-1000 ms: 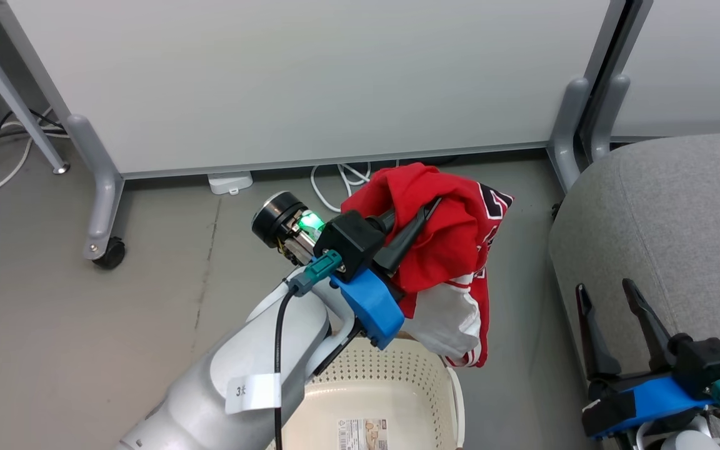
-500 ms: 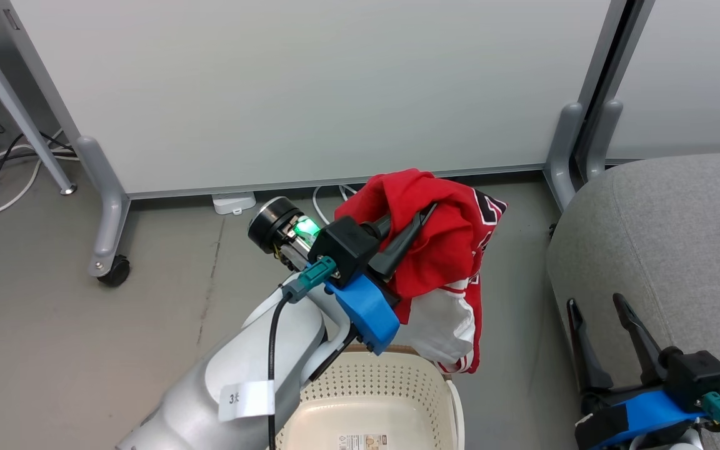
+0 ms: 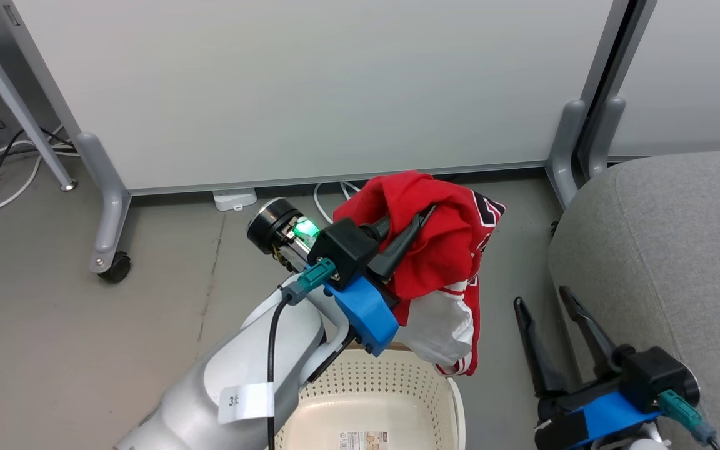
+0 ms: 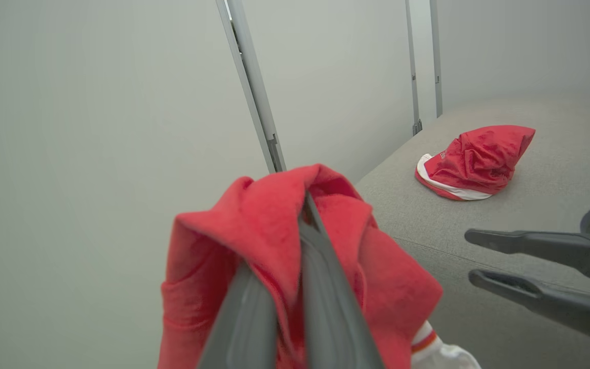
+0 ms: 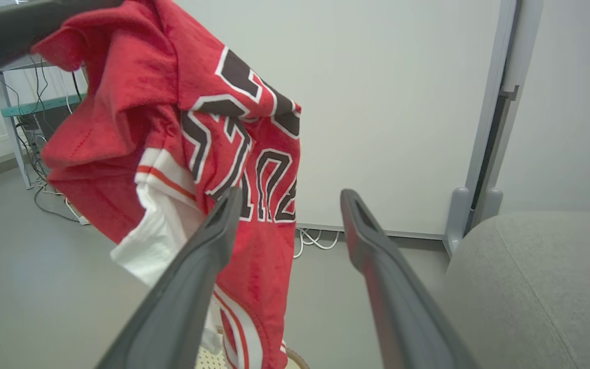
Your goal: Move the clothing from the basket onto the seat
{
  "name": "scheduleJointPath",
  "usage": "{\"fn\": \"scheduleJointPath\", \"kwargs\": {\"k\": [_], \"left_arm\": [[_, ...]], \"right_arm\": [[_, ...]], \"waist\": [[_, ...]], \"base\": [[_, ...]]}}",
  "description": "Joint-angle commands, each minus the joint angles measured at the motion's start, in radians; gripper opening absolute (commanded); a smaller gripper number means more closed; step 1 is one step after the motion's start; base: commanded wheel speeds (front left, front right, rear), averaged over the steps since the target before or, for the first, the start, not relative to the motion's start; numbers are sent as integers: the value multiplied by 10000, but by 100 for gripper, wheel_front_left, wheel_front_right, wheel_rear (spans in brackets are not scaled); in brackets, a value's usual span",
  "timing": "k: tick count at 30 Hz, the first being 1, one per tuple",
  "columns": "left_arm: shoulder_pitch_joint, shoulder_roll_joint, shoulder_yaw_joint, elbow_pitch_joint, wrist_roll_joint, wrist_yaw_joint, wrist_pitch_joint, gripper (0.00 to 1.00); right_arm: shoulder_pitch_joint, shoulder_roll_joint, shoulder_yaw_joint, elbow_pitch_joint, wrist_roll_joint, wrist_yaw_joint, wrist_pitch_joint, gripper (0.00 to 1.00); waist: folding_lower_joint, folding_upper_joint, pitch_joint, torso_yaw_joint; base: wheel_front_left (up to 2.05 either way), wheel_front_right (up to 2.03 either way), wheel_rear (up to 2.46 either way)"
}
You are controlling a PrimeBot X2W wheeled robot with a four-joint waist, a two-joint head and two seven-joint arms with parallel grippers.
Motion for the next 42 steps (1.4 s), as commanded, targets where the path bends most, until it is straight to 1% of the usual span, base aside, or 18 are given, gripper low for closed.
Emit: {"fn": "scheduleJointPath", "kwargs": {"k": [1,7,14,21,28,38,39,40,41,42], "left_arm": [[98,39,12,-35,-12,60,-53,0],[35,19,-13,-17,-19,71,-53,0],[-117,-49,-20,-46,16,72,-53,0],[-190,-129,-52,-92,81,64,-53,0],[-245,-212,-99,-119,105,39,-54,0],[-301,-297,-134,-112,141,-12,-54,0],[-307,-301,-129,-105,144,-16,-54,0],[-312,-309,-125,-100,149,-19,-54,0],[-314,-312,-118,-93,153,-23,-54,0],[-311,-317,-112,-89,157,-26,-54,0]], "right_arm": [[-165,-37,256,-68,86,1,-11,100],[-481,-78,1080,-95,319,1,-9,100],[-1007,-168,1887,388,448,1,-9,100],[-1495,-202,2294,1054,509,1,-11,100],[-2180,-37,2731,1727,521,1,-11,100],[-3001,179,2901,2340,601,1,-11,100],[-3049,198,2917,2354,631,1,-9,83],[-3098,213,2924,2351,648,1,-9,45],[-3124,226,2933,2364,675,1,-9,20],[-3137,240,2944,2374,693,1,-11,0]], "waist": [[0,-1,24,7],[0,-1,112,34],[0,-1,221,97],[0,-1,311,203],[0,-1,389,303],[0,-1,510,431],[0,-1,516,436],[0,-1,521,439],[0,-1,524,439],[0,-1,526,438]], "base": [[0,0,0],[0,0,0],[0,0,0],[0,0,0],[0,0,0],[0,0,0],[0,0,0],[0,0,0],[0,0,0],[0,0,0]]}}
